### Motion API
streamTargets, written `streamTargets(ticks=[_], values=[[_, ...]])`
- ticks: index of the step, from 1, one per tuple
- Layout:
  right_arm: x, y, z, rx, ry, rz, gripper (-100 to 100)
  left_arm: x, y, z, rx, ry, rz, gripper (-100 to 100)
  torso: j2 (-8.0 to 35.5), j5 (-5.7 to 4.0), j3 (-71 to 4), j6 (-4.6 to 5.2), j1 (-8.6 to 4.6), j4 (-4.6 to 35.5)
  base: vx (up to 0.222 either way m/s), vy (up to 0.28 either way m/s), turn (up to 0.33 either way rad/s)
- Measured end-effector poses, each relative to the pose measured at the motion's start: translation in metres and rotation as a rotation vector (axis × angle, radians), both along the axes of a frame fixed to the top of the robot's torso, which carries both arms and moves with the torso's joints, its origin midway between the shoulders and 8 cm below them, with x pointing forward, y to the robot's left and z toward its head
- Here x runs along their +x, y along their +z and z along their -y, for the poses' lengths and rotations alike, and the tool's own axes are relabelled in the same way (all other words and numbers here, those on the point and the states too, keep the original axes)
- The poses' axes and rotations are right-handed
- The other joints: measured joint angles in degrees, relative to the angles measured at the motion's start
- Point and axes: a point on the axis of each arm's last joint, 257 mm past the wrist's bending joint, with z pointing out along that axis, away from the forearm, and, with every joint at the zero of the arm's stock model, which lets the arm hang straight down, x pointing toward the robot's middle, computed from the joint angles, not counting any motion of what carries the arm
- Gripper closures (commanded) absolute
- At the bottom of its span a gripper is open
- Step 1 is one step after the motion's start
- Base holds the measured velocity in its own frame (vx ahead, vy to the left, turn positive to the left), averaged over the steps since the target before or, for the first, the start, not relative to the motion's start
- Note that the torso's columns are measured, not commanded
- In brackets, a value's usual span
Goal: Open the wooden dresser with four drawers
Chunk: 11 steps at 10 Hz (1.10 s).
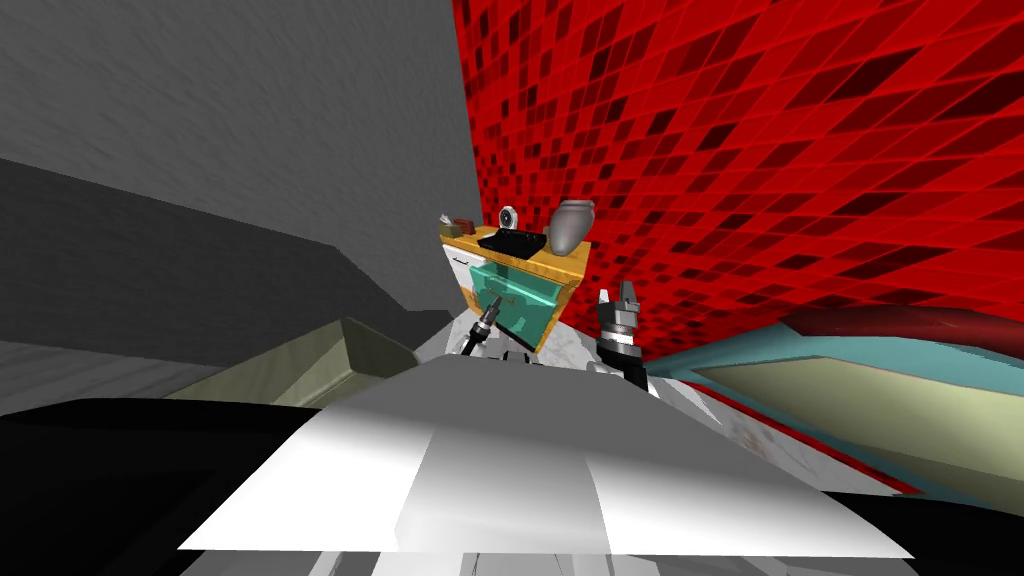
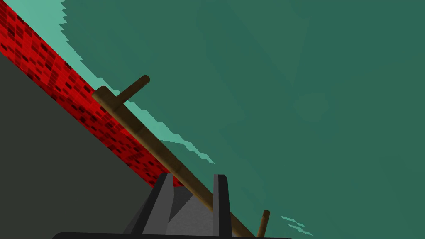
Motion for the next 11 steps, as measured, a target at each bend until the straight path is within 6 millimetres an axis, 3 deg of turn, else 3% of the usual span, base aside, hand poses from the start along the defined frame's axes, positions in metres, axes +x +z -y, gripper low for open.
streamTargets(ticks=[11], values=[[0.000, 0.000, 0.000, 0.000, 0.000, 0.000, 0, 0.051, 0.004, 0.028, 0.002, -0.151, 0.004, 100, 0.2, -0.04, 0.1, 0.02, -0.04, 0.3, -0.070, -0.013, 0.133]])
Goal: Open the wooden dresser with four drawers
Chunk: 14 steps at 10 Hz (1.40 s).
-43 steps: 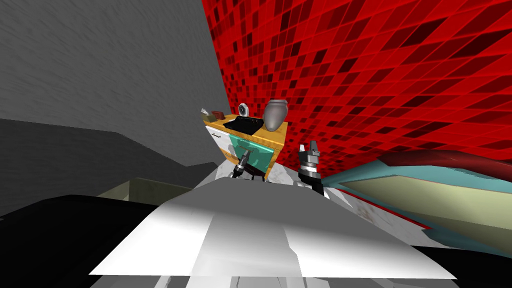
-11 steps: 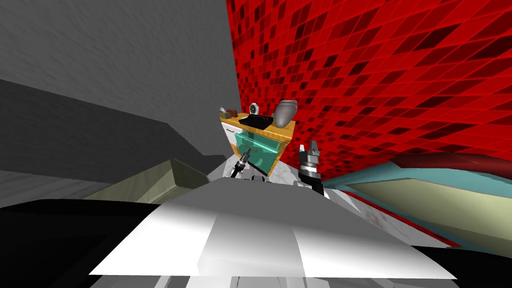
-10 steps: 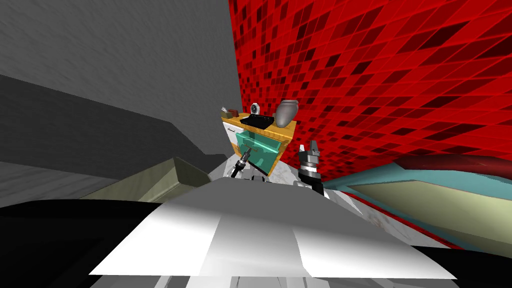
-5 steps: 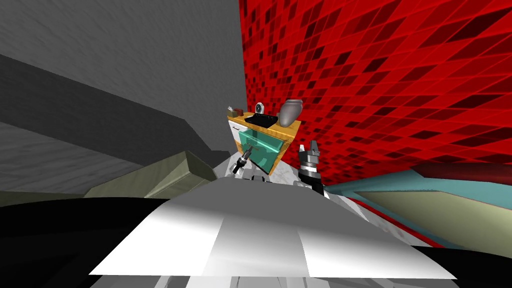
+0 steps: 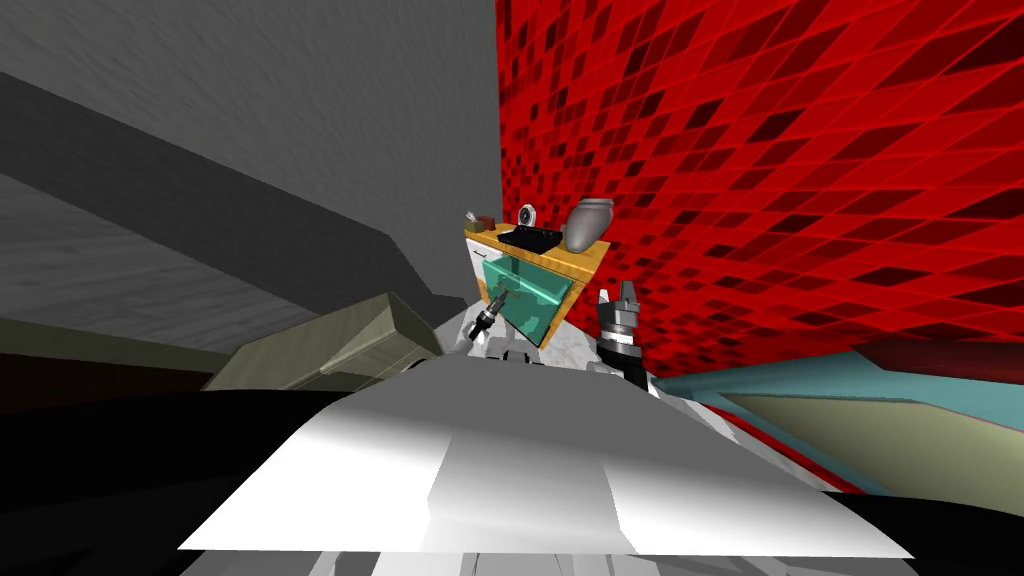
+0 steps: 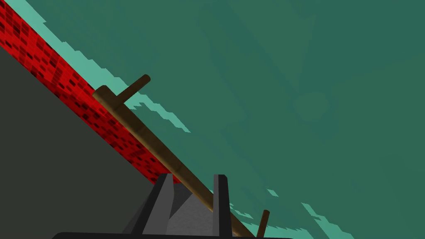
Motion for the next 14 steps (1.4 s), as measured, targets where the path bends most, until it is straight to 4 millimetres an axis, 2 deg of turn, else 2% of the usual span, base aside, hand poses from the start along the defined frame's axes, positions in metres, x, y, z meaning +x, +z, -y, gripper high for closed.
streamTargets(ticks=[4, 5, 11, 14], values=[[0.000, 0.000, 0.000, 0.000, 0.000, 0.000, 0, 0.013, 0.004, 0.010, 0.004, -0.047, -0.004, 100, 0.2, 0.01, 0.1, -0.25, 0.18, 0.2, -0.059, -0.008, 0.113], [0.000, 0.000, 0.000, 0.000, 0.000, 0.000, 0, 0.017, 0.004, 0.011, 0.005, -0.058, -0.005, -100, 0.2, 0.02, 0.1, -0.20, 0.21, 0.2, -0.044, 0.036, -0.130], [0.000, 0.000, 0.000, 0.000, 0.000, 0.000, 0, 0.051, 0.030, 0.029, 0.003, 0.028, -0.003, -100, -0.1, 0.05, -0.1, -0.19, 0.19, -0.1, -0.059, 0.117, -0.156], [0.000, 0.000, 0.000, 0.000, 0.000, 0.000, 0, 0.055, 0.033, 0.031, 0.005, 0.051, -0.014, -100, -0.1, 0.03, 0.0, -0.14, 0.17, 0.1, -0.031, 0.037, -0.073]])
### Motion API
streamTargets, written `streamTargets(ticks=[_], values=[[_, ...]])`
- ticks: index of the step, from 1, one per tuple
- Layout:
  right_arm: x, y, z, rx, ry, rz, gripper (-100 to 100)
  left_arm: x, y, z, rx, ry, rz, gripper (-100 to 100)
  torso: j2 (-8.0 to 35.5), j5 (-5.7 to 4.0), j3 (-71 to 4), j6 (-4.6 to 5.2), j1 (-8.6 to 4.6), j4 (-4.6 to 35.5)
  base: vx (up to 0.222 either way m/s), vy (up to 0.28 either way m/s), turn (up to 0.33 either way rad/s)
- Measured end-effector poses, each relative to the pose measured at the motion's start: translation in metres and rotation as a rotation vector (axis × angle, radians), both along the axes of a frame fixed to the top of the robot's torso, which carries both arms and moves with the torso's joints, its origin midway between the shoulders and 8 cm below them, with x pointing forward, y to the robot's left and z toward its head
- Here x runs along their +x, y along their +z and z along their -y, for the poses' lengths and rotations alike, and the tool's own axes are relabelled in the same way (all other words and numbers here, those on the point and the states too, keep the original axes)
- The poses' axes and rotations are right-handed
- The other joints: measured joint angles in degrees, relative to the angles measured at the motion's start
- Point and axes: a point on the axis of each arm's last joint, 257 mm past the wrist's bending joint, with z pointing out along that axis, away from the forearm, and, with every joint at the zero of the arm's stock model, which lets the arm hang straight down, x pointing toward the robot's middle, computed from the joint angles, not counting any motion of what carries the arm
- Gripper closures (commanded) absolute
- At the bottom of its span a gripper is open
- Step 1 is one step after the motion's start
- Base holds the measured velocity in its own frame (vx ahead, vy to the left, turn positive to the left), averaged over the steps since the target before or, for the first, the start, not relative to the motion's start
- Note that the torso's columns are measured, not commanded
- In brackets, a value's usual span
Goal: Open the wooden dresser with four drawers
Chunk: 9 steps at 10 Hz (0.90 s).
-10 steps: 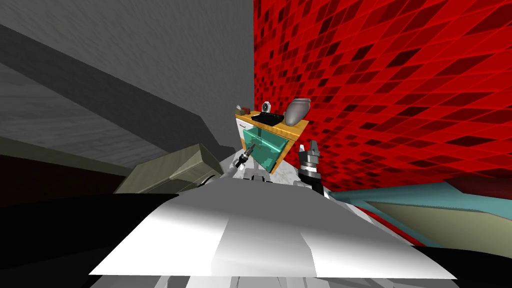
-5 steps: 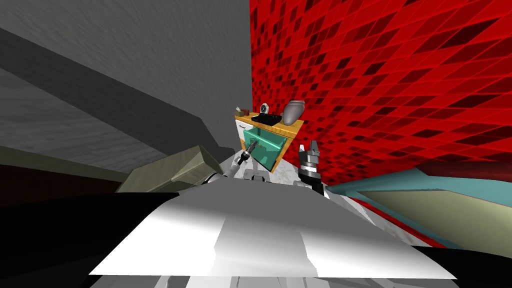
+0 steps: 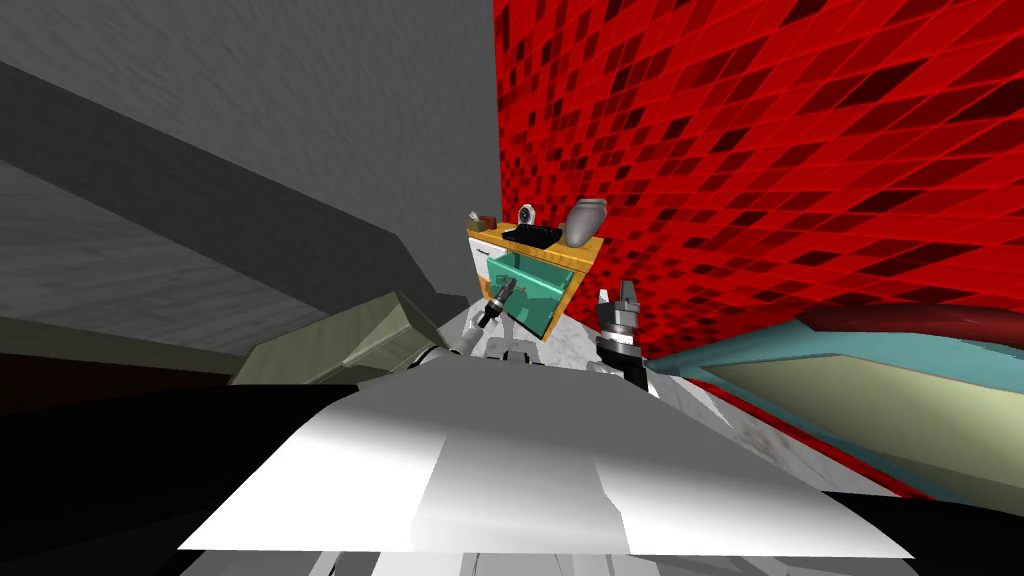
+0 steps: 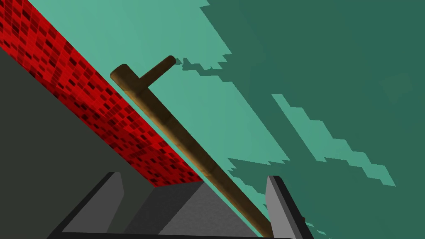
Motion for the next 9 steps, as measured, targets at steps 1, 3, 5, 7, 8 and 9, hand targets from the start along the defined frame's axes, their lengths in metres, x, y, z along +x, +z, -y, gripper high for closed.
streamTargets(ticks=[1, 3, 5, 7, 8, 9], values=[[0.000, 0.000, 0.000, 0.000, 0.000, 0.000, 0, 0.007, 0.005, 0.002, 0.000, 0.017, -0.005, -100, 0.2, 0.03, 0.1, 0.06, 0.12, 0.1, -0.073, 0.119, -0.199], [0.000, 0.000, 0.000, 0.000, 0.000, 0.000, 0, 0.016, 0.014, 0.004, 0.001, 0.049, -0.013, -100, 0.7, 0.01, 0.4, -0.05, 0.10, 0.4, -0.070, 0.085, -0.114], [0.000, 0.000, 0.000, 0.000, 0.000, 0.000, 0, 0.016, 0.005, 0.003, 0.007, 0.055, -0.037, 0, 0.2, -0.06, 0.1, -0.05, -0.19, 0.1, -0.007, 0.007, 0.004], [0.000, 0.000, 0.000, 0.000, 0.000, 0.000, 0, 0.016, 0.000, 0.002, 0.009, 0.059, -0.049, 0, 0.0, 0.00, 0.0, 0.04, -0.08, -0.1, 0.000, 0.000, 0.000], [0.000, 0.000, 0.000, 0.000, 0.000, 0.000, 0, 0.016, -0.002, 0.001, 0.010, 0.060, -0.052, 0, -0.1, 0.03, 0.0, 0.04, -0.03, -0.2, 0.000, 0.000, 0.000], [0.000, 0.000, 0.000, 0.000, 0.000, 0.000, 0, 0.016, -0.002, 0.001, 0.011, 0.061, -0.054, 0, -0.1, 0.04, 0.0, 0.03, 0.00, -0.2, 0.000, 0.000, 0.000]])
